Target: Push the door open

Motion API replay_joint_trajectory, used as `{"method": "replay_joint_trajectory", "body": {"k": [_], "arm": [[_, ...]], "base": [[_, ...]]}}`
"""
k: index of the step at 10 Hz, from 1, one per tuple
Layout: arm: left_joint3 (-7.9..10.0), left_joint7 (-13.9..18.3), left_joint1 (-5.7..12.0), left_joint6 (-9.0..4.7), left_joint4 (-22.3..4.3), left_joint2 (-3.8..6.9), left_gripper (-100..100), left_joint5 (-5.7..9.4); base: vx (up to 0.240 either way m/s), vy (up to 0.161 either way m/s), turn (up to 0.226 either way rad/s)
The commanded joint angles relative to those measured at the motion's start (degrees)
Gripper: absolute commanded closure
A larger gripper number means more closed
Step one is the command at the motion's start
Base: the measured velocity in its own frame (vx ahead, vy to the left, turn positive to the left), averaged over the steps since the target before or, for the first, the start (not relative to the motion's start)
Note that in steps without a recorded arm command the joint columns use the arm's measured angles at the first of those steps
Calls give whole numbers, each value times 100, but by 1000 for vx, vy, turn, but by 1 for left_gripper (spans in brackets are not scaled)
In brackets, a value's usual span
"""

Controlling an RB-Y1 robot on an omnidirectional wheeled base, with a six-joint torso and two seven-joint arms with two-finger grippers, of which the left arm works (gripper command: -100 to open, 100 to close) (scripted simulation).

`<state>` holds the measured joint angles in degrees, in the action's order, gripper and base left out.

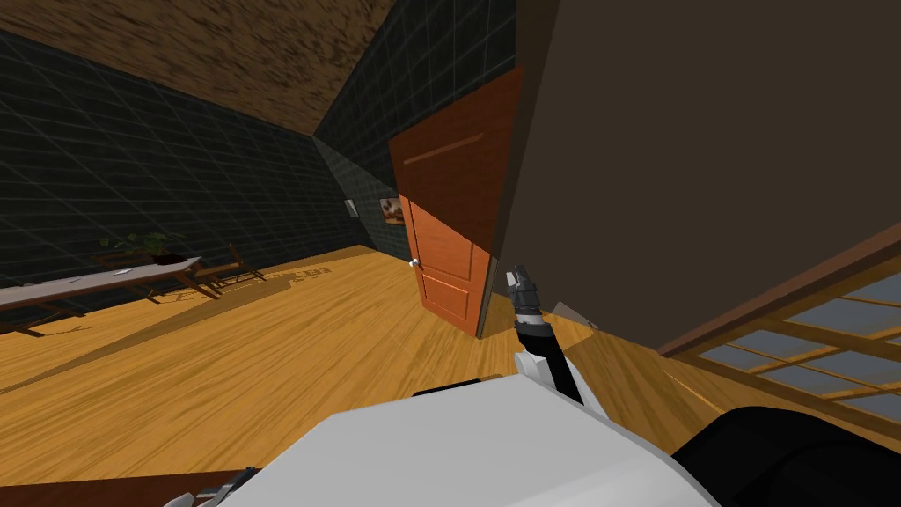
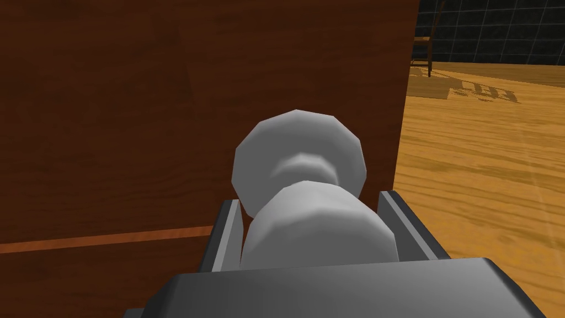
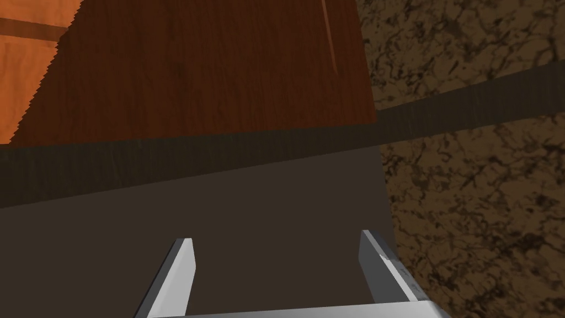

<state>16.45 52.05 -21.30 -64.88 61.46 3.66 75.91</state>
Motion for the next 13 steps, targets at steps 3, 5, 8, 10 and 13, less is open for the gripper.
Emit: {"method": "replay_joint_trajectory", "body": {"k": [3, 5, 8, 10, 13], "arm": [[187, 14, -89, -120, -19, 102, 100, 194], [284, 12, -130, -178, -33, 118, 100, 321], [440, 7, -196, -270, -56, 118, 100, 522], [543, 4, -240, -332, -71, 99, 100, 656], [689, 0, -301, -419, -92, 46, 100, 844]], "base": [[104, 177, 45], [97, 204, 37], [110, 211, 53], [102, 177, 51], [106, 181, 54]]}}
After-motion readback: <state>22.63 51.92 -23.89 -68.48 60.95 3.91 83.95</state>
